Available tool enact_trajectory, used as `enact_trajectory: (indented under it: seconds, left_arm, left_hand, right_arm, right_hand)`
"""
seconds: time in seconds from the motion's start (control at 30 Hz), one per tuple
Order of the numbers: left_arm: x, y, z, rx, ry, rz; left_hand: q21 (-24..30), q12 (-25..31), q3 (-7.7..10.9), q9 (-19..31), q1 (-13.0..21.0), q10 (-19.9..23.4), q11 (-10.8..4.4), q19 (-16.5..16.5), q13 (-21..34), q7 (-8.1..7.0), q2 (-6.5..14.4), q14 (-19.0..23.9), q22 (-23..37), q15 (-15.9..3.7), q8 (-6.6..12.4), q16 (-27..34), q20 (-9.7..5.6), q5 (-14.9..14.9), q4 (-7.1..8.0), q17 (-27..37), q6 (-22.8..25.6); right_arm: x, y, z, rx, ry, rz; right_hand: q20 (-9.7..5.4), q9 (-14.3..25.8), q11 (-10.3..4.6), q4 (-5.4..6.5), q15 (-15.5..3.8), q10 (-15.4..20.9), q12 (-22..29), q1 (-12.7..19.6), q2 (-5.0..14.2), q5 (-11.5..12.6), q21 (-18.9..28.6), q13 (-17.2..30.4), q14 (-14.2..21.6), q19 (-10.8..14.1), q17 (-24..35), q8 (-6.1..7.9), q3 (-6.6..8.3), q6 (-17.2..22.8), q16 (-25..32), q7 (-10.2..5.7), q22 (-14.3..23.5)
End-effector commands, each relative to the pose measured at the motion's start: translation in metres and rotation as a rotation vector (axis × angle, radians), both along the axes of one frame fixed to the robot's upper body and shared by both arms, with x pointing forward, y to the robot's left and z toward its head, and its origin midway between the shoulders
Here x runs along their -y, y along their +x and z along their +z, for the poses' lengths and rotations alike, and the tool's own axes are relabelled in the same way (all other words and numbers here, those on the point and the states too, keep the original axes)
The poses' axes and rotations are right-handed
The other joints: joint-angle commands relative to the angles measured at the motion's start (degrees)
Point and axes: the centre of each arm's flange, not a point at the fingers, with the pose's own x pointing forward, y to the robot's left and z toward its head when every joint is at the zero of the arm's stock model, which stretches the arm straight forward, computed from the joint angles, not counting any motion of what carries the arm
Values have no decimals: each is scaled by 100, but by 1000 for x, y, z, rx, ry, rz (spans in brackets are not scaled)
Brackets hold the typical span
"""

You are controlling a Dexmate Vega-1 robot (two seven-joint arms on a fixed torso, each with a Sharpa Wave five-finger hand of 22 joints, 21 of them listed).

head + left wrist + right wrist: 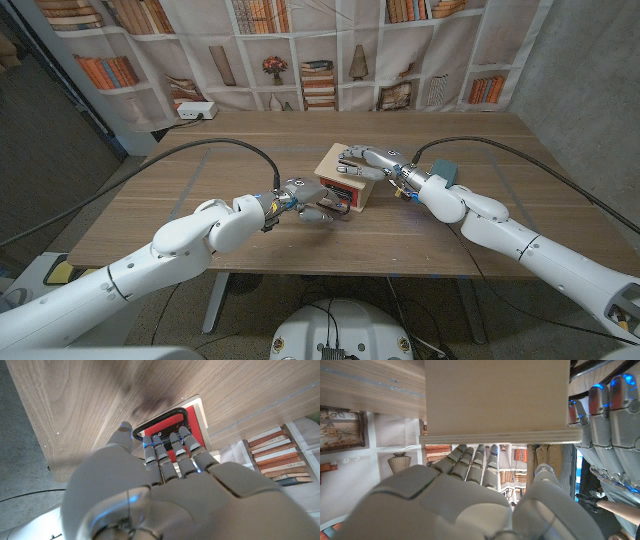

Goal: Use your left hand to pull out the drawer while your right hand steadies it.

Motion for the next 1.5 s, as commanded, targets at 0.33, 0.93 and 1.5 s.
enact_trajectory:
  seconds: [0.33,0.93,1.5]
  left_arm:
    - [6,16,-4,-46,27,-11]
    - [11,16,-4,-92,85,2]
    - [-5,-6,-13,-82,62,95]
  left_hand:
    - [-31,36,64,11,59,86,-15,-47,16,-3,-1,107,12,-447,36,39,-232,-9,11,10,97]
    - [-67,42,174,10,84,222,-8,-22,16,14,62,267,16,-462,39,61,-234,18,59,15,277]
    - [-46,69,286,7,237,485,-19,177,13,45,-51,653,15,-496,64,114,-222,12,-14,-3,553]
  right_arm:
    - [0,-2,2,-2,0,-6]
    - [1,-2,10,1,7,-5]
    - [-2,4,23,18,18,5]
  right_hand:
    - [-246,21,36,-6,-77,22,31,-1,55,-7,11,17,56,92,9,-44,5,34,6,10,17]
    - [-241,23,41,-7,-73,31,27,-10,55,-15,-20,19,65,100,11,-51,2,33,3,16,18]
    - [-231,24,46,-9,-68,23,18,-15,59,-21,-46,20,78,112,12,-57,1,29,3,10,19]
